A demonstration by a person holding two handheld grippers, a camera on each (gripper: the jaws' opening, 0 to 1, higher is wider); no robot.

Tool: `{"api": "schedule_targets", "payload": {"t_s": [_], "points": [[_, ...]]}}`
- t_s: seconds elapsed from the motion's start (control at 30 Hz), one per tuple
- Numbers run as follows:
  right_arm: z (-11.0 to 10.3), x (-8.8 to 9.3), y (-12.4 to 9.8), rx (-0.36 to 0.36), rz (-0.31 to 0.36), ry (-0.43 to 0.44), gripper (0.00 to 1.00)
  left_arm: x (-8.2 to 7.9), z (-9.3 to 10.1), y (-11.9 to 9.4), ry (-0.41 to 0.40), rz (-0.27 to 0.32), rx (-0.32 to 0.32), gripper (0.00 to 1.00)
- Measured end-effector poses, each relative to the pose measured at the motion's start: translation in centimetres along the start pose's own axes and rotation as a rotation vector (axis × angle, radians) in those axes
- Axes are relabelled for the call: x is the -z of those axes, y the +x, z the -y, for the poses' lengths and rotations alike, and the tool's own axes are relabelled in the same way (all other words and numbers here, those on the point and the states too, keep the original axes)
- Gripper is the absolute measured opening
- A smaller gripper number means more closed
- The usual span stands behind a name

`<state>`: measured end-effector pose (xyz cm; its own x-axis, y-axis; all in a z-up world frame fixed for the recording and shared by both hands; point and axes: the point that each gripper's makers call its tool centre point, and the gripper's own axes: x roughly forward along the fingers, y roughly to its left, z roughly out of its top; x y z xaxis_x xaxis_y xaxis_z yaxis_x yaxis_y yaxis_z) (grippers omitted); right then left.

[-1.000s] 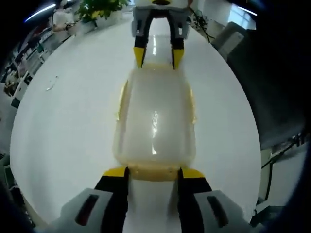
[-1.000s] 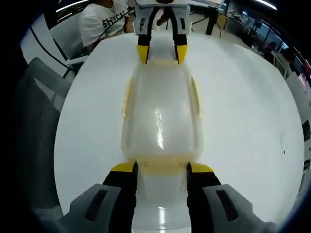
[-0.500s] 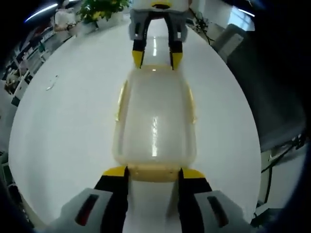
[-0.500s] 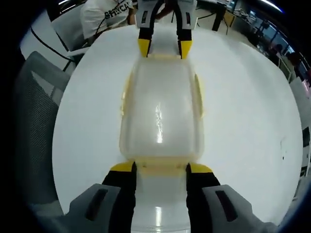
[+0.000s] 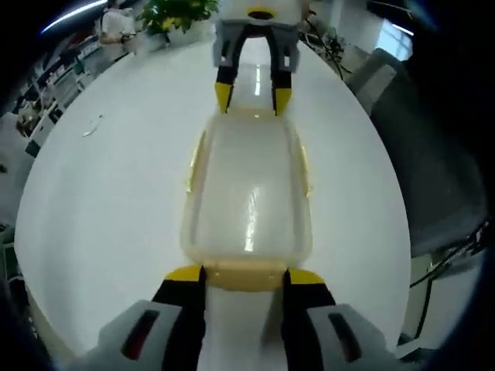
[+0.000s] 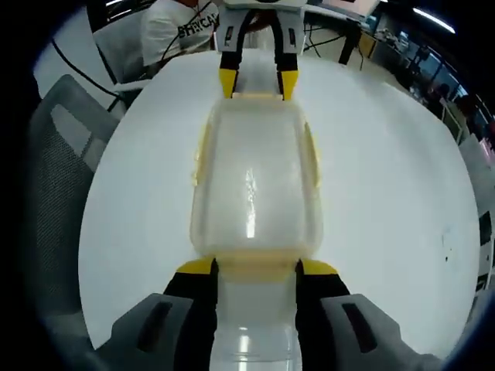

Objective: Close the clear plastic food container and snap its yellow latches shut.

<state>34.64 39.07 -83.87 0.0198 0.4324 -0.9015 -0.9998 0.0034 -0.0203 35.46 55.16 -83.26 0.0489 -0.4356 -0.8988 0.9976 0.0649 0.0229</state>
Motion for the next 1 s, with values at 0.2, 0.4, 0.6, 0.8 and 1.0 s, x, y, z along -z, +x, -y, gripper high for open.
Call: {"api": "schedule_targets", "payload": {"t_s": [0.2,0.4,0.6,0.8,1.0], "points": [[0.1,-1.2,-1.4,-0.019,0.028,-0.004,0.36,-0.2,-0.1,-1.3,-0.017,-0.027,0.008,0.33],[-0.4,-1.4,-2.3,-0.023,0.031,-0.008,0.36,-0.6,0.4,-2.0,-0.028,-0.013,-0.003,0.33],[-0.8,-1.6,-3.9,-0.018,0.018,-0.015,0.36,-1.9,1.0,-3.2,-0.017,-0.001,-0.009,0.33],[-0.8,-2.2,-5.4,-0.012,0.021,-0.015,0.36,-2.6,0.9,-4.4,-0.015,0.015,-0.016,0.33],[-1.1,-2.1,-5.5,-0.021,0.016,-0.002,0.36,-2.9,0.9,-4.8,-0.008,0.014,0.003,0.33]]}}
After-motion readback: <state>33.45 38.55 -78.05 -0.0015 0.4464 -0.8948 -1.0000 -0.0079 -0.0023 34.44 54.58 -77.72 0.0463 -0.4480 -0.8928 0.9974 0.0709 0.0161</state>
